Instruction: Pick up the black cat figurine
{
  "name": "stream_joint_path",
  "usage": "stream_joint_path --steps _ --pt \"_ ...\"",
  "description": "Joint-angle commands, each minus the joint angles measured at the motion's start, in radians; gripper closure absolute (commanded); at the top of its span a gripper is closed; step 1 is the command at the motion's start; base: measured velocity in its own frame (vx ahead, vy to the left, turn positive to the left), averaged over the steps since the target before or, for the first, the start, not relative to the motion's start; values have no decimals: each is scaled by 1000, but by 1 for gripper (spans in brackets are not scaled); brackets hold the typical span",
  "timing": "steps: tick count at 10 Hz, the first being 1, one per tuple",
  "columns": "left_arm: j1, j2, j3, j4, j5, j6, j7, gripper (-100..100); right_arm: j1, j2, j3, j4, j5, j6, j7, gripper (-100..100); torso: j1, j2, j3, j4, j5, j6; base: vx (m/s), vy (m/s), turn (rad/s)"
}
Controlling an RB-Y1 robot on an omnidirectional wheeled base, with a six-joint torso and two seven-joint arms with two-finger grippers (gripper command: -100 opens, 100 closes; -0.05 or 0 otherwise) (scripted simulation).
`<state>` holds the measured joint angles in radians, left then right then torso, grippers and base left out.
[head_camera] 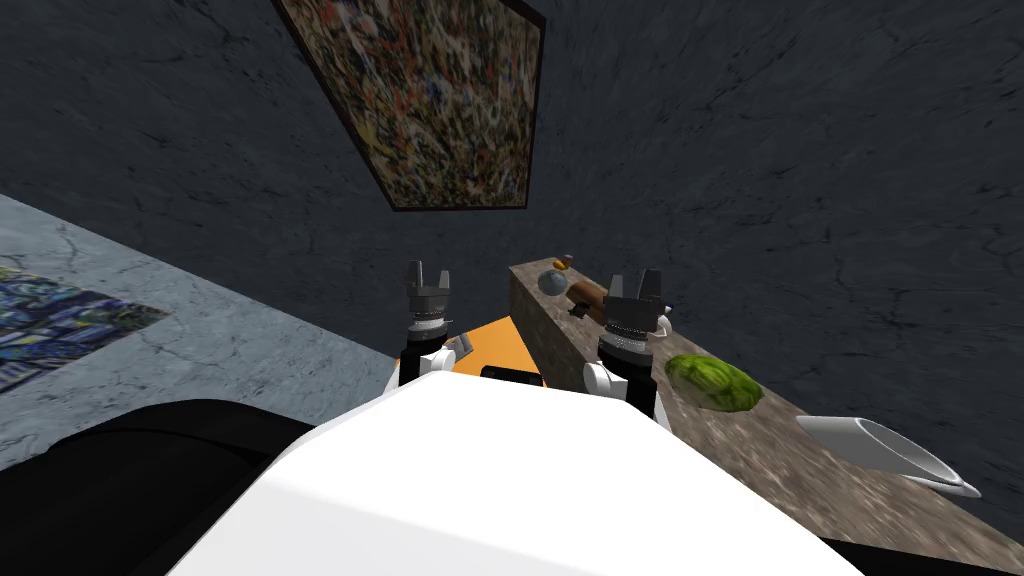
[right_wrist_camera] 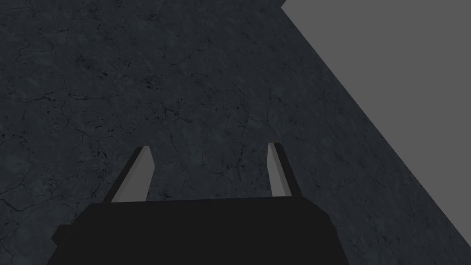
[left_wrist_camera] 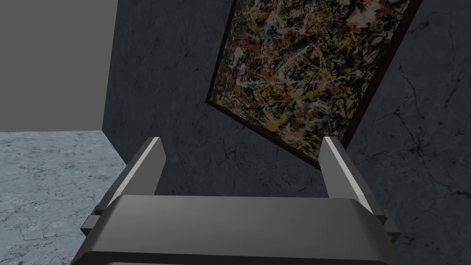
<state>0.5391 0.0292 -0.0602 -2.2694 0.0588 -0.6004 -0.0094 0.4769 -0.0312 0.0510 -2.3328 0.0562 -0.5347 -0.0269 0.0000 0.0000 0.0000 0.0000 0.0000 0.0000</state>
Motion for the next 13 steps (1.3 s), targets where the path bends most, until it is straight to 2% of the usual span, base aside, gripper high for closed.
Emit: stream_joint_path --steps 1,5,9,10,13 --pt "0 0 0 0 0 0 0 0 -12 -44 1 3 19 -8 8 -100 0 0 0 0 0 0 9 22 63" --pt "0 0 0 0 0 0 0 0 -51 -142 2 17 86 -37 39 -100 5 -2 -1 0 1 0 27 67 58" --pt "0 0 0 0 0 0 0 0 -106 -260 0 54 189 -75 90 -100 8 -2 -1 0 2 0 21 111 84" --pt "0 0 0 0 0 0 0 0 -106 -273 0 54 189 -75 90 -100 8 -2 -1 0 2 0 12 76 23" --pt "0 0 0 0 0 0 0 0 -149 -375 -4 101 280 -105 139 -100 6 -1 -1 0 1 0 18 99 85"
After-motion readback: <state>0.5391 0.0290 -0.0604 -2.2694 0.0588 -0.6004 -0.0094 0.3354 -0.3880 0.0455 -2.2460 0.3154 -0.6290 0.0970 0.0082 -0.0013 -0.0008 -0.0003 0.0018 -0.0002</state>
